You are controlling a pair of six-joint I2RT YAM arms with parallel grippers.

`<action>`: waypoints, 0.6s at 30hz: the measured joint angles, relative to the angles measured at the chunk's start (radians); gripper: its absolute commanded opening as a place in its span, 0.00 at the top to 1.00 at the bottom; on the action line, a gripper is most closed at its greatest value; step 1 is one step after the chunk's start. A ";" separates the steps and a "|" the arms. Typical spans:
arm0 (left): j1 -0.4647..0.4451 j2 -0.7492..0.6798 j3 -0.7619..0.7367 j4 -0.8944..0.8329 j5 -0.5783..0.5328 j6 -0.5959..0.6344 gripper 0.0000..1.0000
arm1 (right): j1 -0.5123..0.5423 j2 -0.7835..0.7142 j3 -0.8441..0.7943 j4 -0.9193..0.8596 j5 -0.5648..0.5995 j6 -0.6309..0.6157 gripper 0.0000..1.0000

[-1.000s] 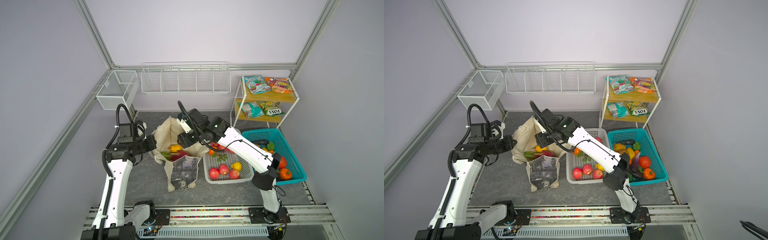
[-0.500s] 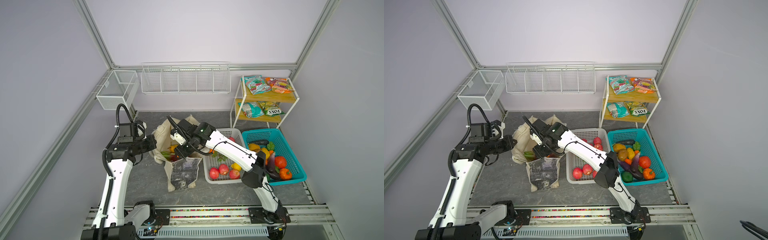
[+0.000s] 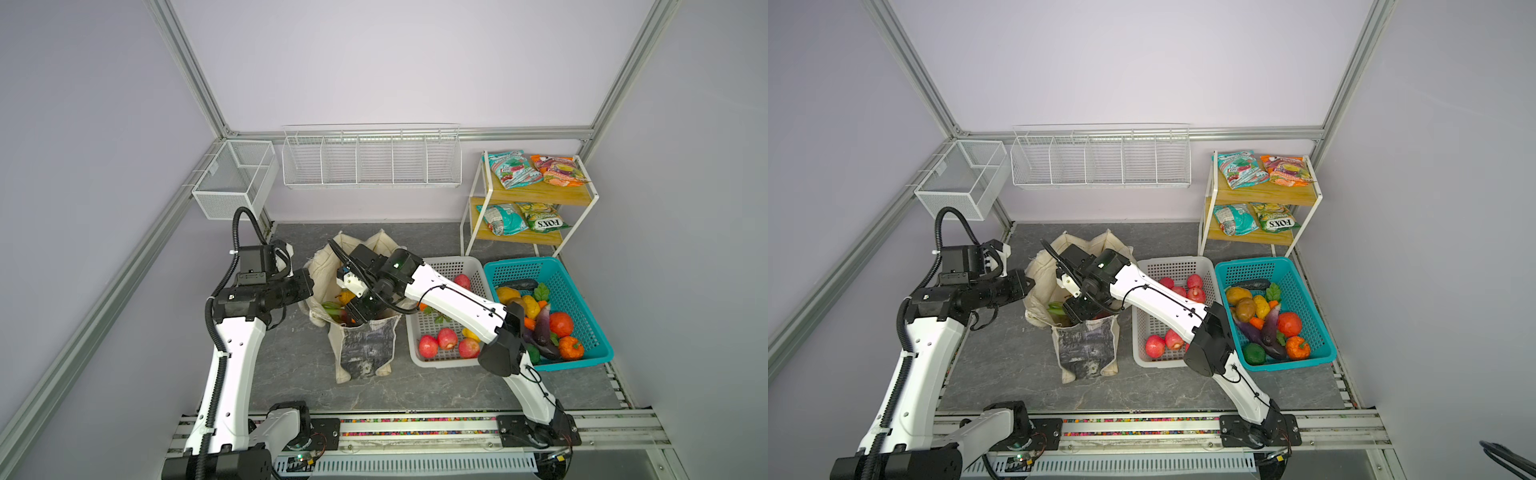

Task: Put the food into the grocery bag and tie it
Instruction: 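Lower the orange into the bag beside the dragon fruit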

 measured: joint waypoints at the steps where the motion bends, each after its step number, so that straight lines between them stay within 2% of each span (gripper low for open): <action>1: 0.000 0.000 0.000 0.000 0.002 -0.001 1.00 | 0.000 0.007 0.001 -0.001 0.000 0.000 0.42; 18: 0.000 0.000 -0.005 0.008 0.011 -0.004 1.00 | -0.010 0.090 0.048 -0.011 -0.026 0.002 0.43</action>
